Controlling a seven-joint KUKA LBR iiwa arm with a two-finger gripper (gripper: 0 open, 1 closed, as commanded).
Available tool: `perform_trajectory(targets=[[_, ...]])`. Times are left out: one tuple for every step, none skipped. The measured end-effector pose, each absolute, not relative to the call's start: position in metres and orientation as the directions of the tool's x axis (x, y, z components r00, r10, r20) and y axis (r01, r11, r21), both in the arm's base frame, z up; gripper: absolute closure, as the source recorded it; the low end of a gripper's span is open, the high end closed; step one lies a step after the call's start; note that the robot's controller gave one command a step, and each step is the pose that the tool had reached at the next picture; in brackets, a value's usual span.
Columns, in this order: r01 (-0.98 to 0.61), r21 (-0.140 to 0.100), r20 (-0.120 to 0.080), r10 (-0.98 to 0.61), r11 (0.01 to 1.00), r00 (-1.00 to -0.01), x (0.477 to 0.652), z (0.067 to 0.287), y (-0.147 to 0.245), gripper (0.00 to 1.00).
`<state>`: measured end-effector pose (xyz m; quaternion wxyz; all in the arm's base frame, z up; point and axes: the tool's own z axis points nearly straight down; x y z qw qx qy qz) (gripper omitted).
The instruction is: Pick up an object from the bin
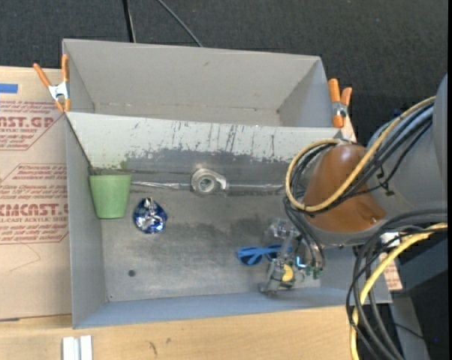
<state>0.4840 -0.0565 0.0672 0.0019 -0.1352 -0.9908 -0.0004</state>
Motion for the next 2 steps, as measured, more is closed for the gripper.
perform_trajectory(targets=[[0.266,0.002,-0.005,0.266,0.964,-0.964,0.487,0.070,-0.057,1.00],[0.254,0.002,-0.009,0.255,0.967,-0.967,0.485,0.265,-0.030,1.00]])
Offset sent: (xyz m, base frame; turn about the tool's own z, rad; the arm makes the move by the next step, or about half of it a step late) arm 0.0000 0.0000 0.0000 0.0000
